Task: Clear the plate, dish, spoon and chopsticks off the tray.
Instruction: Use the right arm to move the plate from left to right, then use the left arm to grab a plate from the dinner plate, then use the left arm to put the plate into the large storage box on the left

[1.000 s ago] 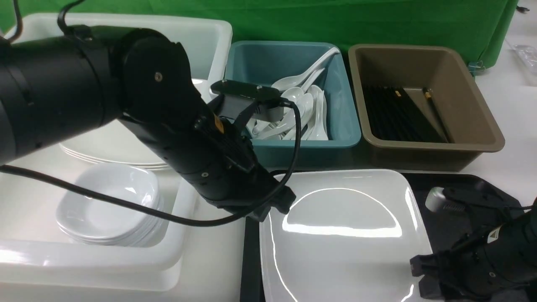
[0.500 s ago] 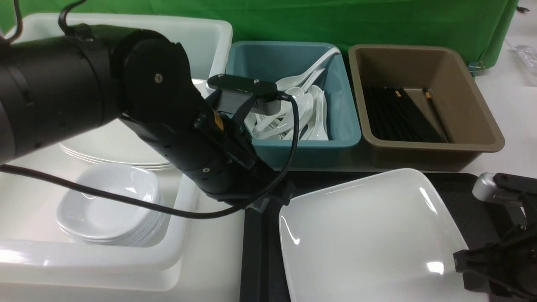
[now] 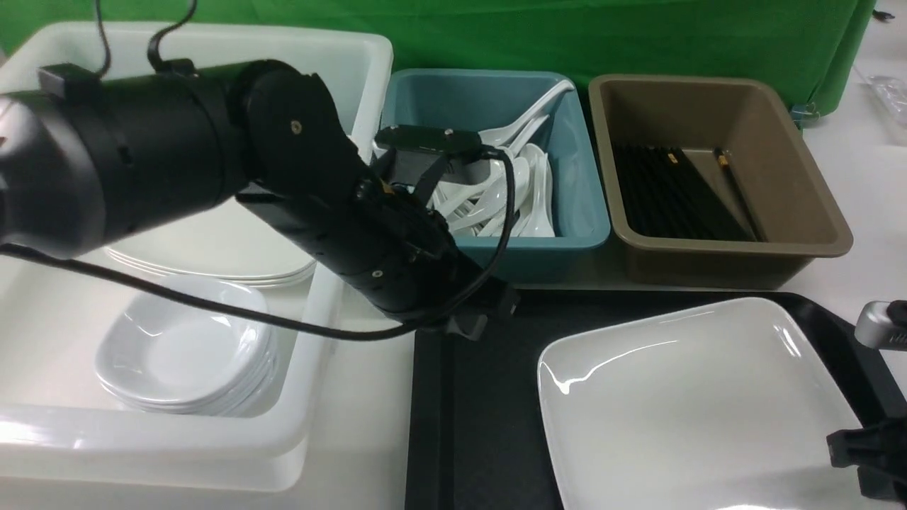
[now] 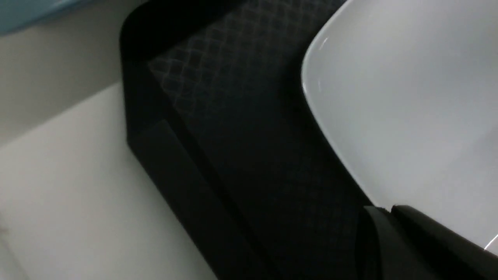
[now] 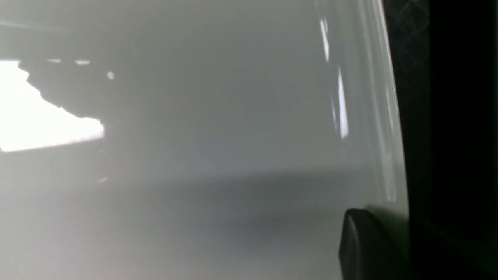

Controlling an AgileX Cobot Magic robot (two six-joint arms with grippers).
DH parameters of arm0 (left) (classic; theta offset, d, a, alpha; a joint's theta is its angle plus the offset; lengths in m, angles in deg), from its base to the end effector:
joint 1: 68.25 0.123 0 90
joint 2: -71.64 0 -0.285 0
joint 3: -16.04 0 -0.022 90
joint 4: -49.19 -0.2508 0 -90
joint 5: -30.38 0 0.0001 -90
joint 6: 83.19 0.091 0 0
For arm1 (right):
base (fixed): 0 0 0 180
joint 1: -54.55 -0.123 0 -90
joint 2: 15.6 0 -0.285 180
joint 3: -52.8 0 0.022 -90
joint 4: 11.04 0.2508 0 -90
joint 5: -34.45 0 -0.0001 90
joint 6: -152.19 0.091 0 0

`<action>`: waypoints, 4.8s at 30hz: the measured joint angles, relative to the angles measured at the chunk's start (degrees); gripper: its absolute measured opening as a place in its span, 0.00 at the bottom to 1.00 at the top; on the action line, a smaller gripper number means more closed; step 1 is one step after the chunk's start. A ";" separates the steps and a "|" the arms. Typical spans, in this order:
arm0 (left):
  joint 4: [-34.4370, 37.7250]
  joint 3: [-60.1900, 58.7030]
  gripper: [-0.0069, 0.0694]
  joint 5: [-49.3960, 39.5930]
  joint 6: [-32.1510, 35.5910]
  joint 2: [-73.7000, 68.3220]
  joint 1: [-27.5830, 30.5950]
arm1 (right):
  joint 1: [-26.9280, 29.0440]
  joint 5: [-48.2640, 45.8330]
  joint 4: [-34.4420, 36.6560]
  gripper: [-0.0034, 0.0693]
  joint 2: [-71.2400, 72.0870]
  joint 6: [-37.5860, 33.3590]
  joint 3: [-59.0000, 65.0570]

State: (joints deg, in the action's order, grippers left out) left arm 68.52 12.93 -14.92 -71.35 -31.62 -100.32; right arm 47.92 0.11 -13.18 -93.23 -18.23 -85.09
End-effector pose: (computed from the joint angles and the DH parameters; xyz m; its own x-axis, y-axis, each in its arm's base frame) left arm 0.2906 -0.2074 0.2742 -0.7552 0.4327 -0.4924 0.5895 0.7769 -0.2213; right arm 0.2062 0.0220 0.2142 -0.8994 0.0323 -0.4359 0.0161 0.9990 0.0407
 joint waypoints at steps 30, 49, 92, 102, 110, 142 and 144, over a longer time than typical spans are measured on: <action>-2.49 27.38 0.95 -1.60 2.71 -31.44 -5.52 | 0.10 -5.19 -1.93 0.56 17.37 -1.50 -2.43; 2.48 27.86 0.33 0.83 5.94 -34.13 -8.33 | 0.10 -4.15 -2.12 0.56 17.96 -1.93 -2.43; -16.64 30.25 0.12 -11.73 -2.68 -2.99 0.31 | 0.10 -2.45 -2.33 0.56 17.96 -1.97 -2.43; -8.04 32.11 0.12 -13.78 -1.48 -2.01 9.34 | 0.10 -2.04 -2.33 0.56 17.96 -1.97 -2.43; 4.96 37.56 0.12 -13.95 0.41 1.05 28.41 | 0.10 -1.38 -2.33 0.56 17.96 -1.97 -2.43; 36.99 2.41 0.13 18.41 16.56 -8.52 51.87 | 0.10 1.64 -2.33 0.56 17.96 -4.79 -2.43; 37.13 2.31 0.12 18.83 16.56 -9.30 51.71 | 0.10 1.64 -2.33 0.56 17.96 -4.79 -2.48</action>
State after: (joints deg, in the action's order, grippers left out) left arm 105.65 15.24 3.90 -54.80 -40.92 -48.61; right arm 48.02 1.74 -15.51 -75.28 -23.02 -87.57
